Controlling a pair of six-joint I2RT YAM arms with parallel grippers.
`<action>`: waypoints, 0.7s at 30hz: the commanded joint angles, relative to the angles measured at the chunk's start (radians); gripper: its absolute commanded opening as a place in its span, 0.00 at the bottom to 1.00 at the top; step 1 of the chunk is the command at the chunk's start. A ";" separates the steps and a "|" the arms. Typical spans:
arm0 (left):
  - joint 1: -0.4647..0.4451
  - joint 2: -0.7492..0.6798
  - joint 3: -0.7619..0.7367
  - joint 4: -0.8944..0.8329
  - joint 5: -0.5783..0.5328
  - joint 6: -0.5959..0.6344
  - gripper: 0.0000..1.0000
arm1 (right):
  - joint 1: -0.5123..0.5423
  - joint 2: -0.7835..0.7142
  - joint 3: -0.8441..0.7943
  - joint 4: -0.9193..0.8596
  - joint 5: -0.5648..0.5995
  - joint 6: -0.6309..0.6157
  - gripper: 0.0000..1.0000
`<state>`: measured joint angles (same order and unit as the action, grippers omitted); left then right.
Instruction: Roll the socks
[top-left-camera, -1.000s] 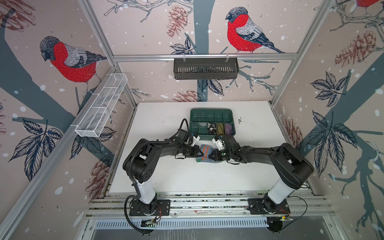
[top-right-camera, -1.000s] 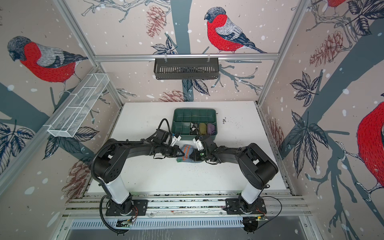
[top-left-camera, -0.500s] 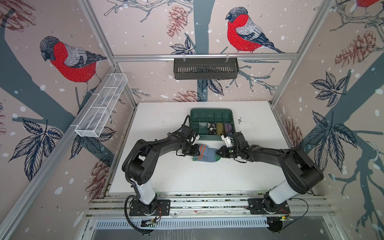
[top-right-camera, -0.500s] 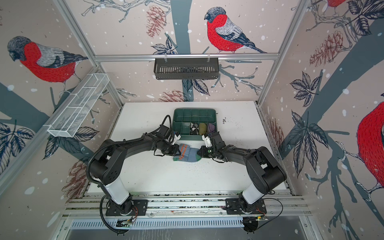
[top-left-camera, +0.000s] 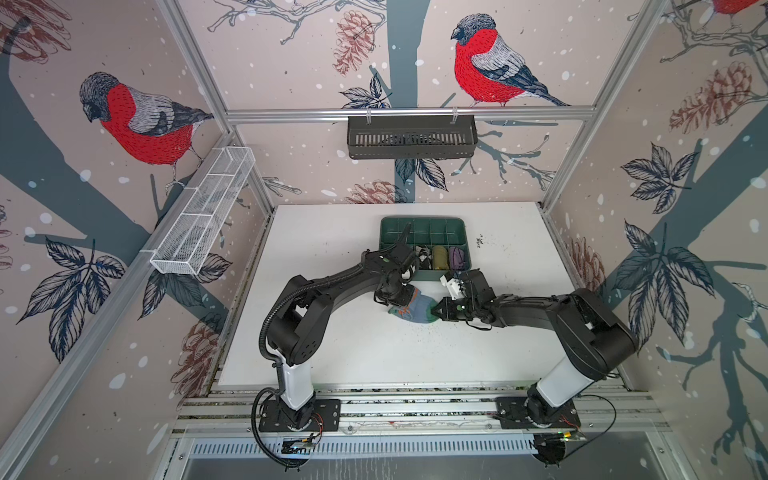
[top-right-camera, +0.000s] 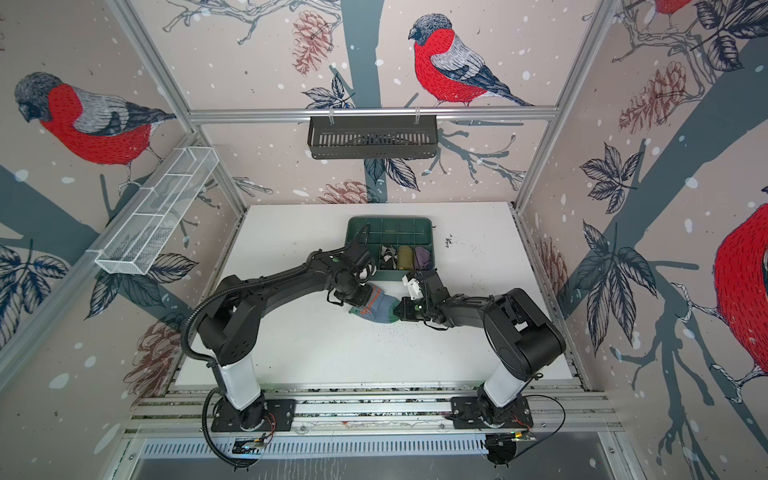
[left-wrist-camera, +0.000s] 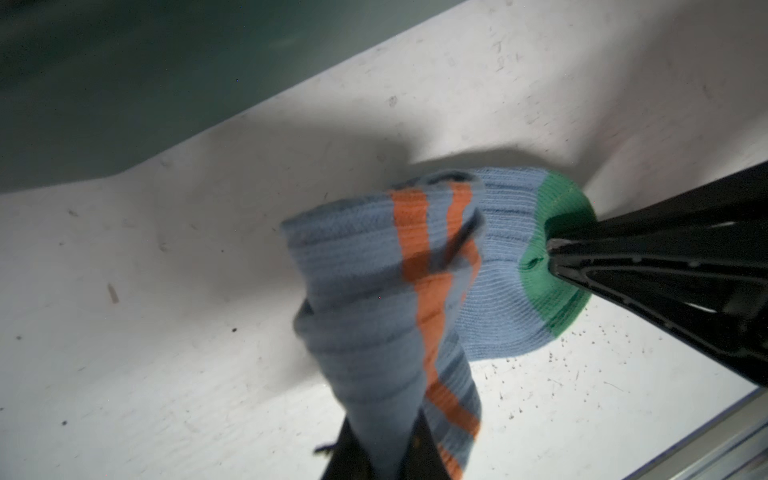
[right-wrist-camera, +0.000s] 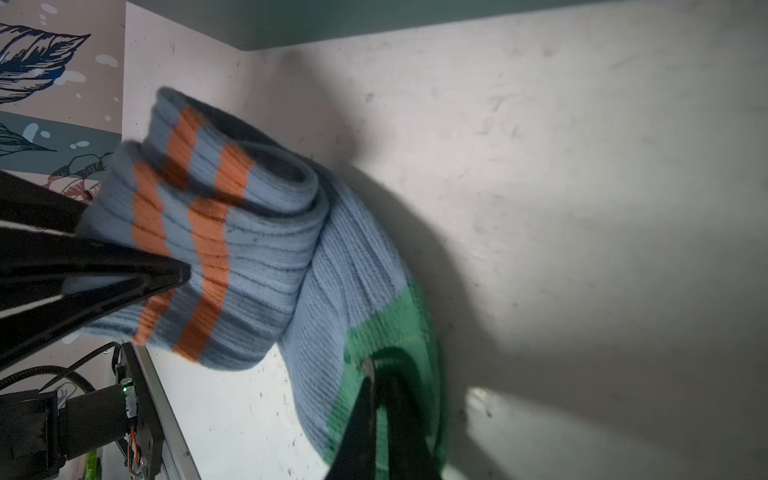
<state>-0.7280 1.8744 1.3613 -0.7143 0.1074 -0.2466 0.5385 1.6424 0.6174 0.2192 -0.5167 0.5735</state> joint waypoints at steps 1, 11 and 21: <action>-0.048 0.045 0.078 -0.151 -0.143 -0.019 0.00 | 0.007 0.002 -0.008 0.008 -0.010 0.004 0.11; -0.160 0.185 0.292 -0.330 -0.307 -0.069 0.00 | 0.010 -0.004 -0.024 0.045 -0.026 0.006 0.11; -0.188 0.192 0.341 -0.317 -0.237 -0.069 0.19 | 0.009 0.010 -0.031 0.079 -0.040 0.012 0.10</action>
<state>-0.9123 2.0739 1.6932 -1.0042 -0.1558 -0.3004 0.5468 1.6497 0.5888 0.2859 -0.5491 0.5793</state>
